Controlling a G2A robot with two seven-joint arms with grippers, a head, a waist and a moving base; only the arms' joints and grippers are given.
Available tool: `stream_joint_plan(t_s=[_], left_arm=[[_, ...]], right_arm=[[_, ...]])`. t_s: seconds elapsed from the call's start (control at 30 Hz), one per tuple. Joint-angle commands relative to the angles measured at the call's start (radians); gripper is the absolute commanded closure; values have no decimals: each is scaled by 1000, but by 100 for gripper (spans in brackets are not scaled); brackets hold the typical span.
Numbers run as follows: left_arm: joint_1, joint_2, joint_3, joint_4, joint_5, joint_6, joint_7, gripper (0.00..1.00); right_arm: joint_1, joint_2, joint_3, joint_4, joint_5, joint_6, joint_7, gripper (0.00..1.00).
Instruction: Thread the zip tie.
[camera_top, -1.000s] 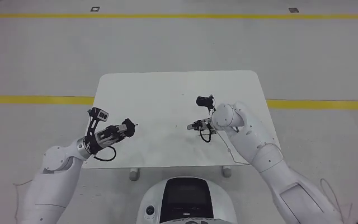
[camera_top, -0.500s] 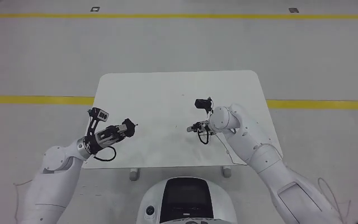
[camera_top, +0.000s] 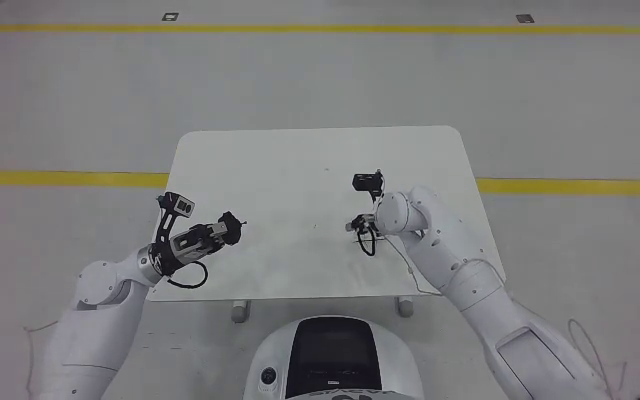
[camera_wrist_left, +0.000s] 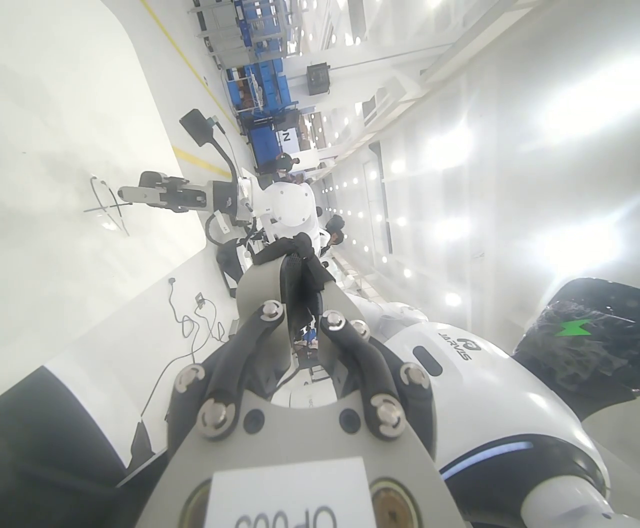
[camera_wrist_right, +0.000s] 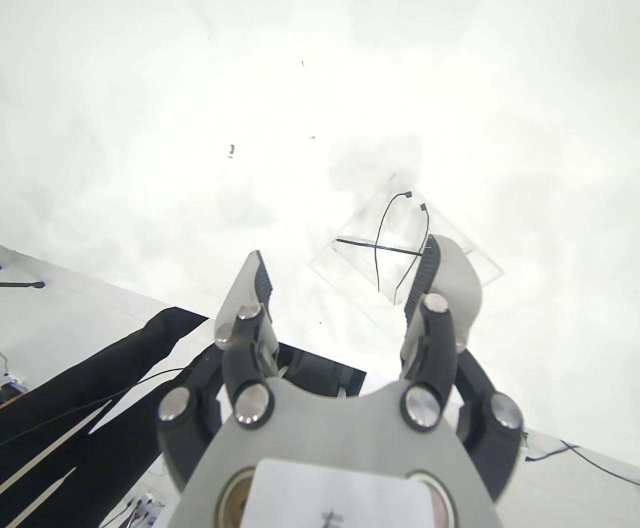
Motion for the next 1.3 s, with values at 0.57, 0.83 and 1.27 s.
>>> stream_joint_plan(t_s=[0.57, 0.83, 1.27], left_arm=[[0, 0, 0, 0, 0, 0, 0, 100], [0, 0, 0, 0, 0, 0, 0, 100], [0, 0, 0, 0, 0, 0, 0, 100]], right_arm=[[-14, -43, -7, 91, -55, 0, -45, 87], [12, -70, -24, 178, -68, 0, -99, 85], [39, -113, -15, 275, -111, 0, -124, 84]])
